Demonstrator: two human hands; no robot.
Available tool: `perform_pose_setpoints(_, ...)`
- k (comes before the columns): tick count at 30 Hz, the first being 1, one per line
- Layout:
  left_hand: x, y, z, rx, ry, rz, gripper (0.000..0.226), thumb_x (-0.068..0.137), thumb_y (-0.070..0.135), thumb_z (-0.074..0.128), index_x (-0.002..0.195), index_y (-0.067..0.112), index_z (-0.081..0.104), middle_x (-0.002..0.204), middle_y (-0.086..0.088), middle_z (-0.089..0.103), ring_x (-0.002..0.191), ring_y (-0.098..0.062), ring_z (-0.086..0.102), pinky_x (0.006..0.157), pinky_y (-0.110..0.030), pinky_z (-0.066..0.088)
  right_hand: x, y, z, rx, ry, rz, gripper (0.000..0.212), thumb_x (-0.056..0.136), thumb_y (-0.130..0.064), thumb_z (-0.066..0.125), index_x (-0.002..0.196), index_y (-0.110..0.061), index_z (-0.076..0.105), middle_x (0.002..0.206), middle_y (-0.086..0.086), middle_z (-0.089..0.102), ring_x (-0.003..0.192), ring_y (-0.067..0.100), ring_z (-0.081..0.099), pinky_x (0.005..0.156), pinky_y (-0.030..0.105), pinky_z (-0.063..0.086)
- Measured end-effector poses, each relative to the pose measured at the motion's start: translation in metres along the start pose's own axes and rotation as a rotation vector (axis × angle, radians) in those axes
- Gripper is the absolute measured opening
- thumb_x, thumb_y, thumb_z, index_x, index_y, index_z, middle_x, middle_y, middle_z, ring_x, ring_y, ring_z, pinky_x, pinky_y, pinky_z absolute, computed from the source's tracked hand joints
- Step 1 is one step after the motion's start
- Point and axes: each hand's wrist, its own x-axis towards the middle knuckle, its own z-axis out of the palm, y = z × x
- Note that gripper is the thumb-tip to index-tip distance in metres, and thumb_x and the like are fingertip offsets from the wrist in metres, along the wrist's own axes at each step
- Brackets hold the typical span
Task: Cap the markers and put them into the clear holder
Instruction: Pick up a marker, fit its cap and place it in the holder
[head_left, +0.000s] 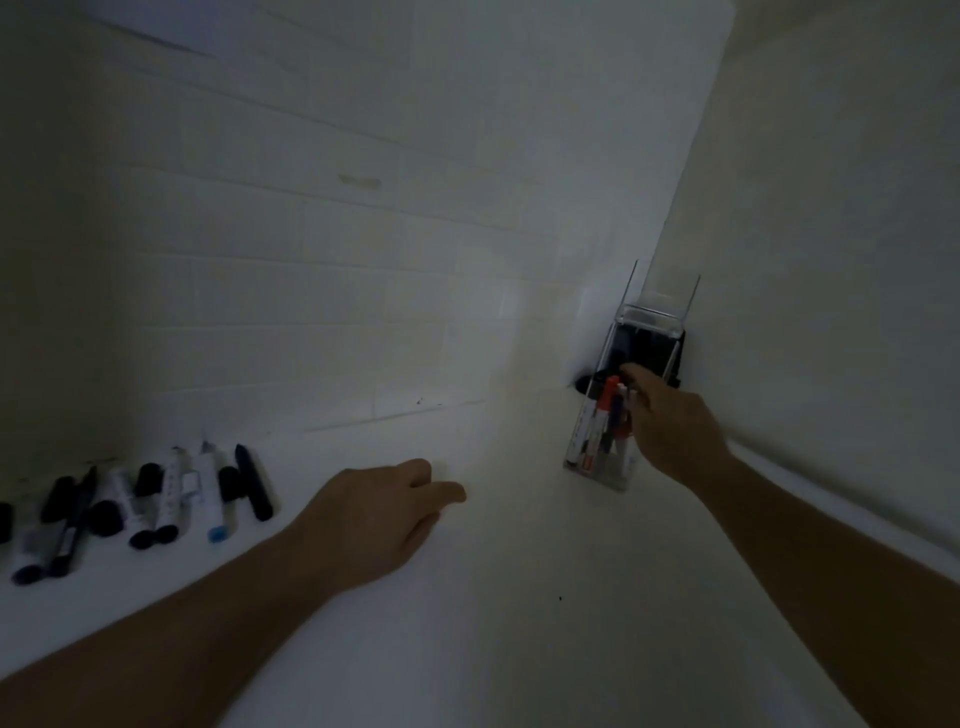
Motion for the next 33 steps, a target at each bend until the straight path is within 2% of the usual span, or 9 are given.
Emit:
perform_pose_setpoints(2,0.000,-0.001,0.001,0.004,0.002,0.003,0.035,0.093,0.036,0.046,0.125,0.039,0.058,0.088,0.011,0.055,0.058,-0.010,0.057,0.043,-0.025,0.042,-0.006,-0.002,0.000,0.071,0.031,0.025,0.051,0.105,-0.024,0.044,0.154,-0.026,0.029,0.085,0.009,0.069,0.057,0.019,0.061,0.049,0.028,0.046)
perform_pose_setpoints(3,-0.001,-0.002,0.002,-0.002,0.004,0.006,0.035,0.093,0.036,0.047,0.125,0.039,0.058,0.088,0.012,0.055,0.059,-0.011,0.057,0.043,-0.025,0.042,-0.009,-0.004,0.000,0.134,0.082,0.051,0.058,0.102,-0.022,0.050,0.155,-0.027,0.025,0.098,0.011,0.071,0.063,0.018,0.064,0.056,0.031,0.052)
perform_pose_setpoints(5,-0.002,-0.003,0.002,-0.011,0.006,0.013,0.035,0.092,0.036,0.047,0.125,0.040,0.058,0.088,0.012,0.054,0.059,-0.011,0.058,0.043,-0.026,0.043,-0.015,-0.011,0.000,0.232,0.242,0.065,0.066,0.097,-0.015,0.059,0.154,-0.024,0.027,0.130,0.008,0.064,0.080,0.012,0.064,0.076,0.036,0.056)
perform_pose_setpoints(8,0.000,-0.005,-0.002,-0.008,0.013,-0.007,0.034,0.091,0.037,0.047,0.123,0.042,0.058,0.086,0.015,0.054,0.062,-0.008,0.059,0.045,-0.023,0.041,-0.032,-0.034,0.009,0.274,0.370,-0.079,0.061,0.089,0.000,0.057,0.144,-0.020,0.041,0.131,0.005,0.054,0.104,0.016,0.058,0.088,0.037,0.054)
perform_pose_setpoints(14,0.003,-0.018,-0.027,-0.046,0.080,-0.138,0.024,0.090,0.036,0.057,0.111,0.041,0.067,0.089,0.013,0.061,0.081,-0.013,0.064,0.062,-0.028,0.052,-0.060,-0.116,0.068,0.405,0.058,-0.280,0.068,0.084,0.003,0.057,0.142,-0.030,0.045,0.123,-0.013,0.048,0.089,-0.005,0.051,0.074,0.011,0.041)
perform_pose_setpoints(20,-0.007,-0.064,-0.066,-0.009,0.252,-0.292,0.020,0.088,0.023,0.064,0.103,0.022,0.076,0.103,0.000,0.062,0.096,-0.020,0.058,0.085,-0.032,0.045,-0.071,-0.198,0.128,0.477,-0.217,-0.405,0.068,0.086,-0.010,0.057,0.148,-0.030,0.040,0.118,-0.010,0.049,0.093,0.005,0.049,0.080,0.018,0.038)
perform_pose_setpoints(25,-0.026,-0.103,-0.089,0.010,0.263,-0.584,0.025,0.093,0.035,0.055,0.111,0.031,0.070,0.096,0.007,0.062,0.085,-0.014,0.057,0.077,-0.030,0.048,-0.077,-0.247,0.148,0.514,-0.336,-0.545,0.053,0.093,-0.018,0.060,0.144,-0.025,0.048,0.125,-0.004,0.055,0.097,0.001,0.046,0.085,0.012,0.038)
perform_pose_setpoints(29,-0.033,-0.120,-0.092,-0.025,0.261,-0.826,0.025,0.093,0.046,0.051,0.110,0.037,0.067,0.086,0.006,0.059,0.080,-0.018,0.058,0.072,-0.033,0.052,-0.076,-0.270,0.158,0.528,-0.422,-0.677,0.038,0.092,-0.030,0.061,0.130,-0.030,0.062,0.113,-0.002,0.055,0.102,0.016,0.056,0.090,0.029,0.049)
perform_pose_setpoints(33,-0.035,-0.123,-0.091,-0.022,0.215,-0.900,0.026,0.092,0.041,0.051,0.110,0.035,0.069,0.088,0.002,0.064,0.077,-0.021,0.062,0.071,-0.036,0.056,-0.071,-0.276,0.160,0.408,-0.401,-0.730,0.030,0.095,-0.033,0.050,0.115,-0.029,0.071,0.096,-0.002,0.051,0.091,0.021,0.056,0.080,0.033,0.048)
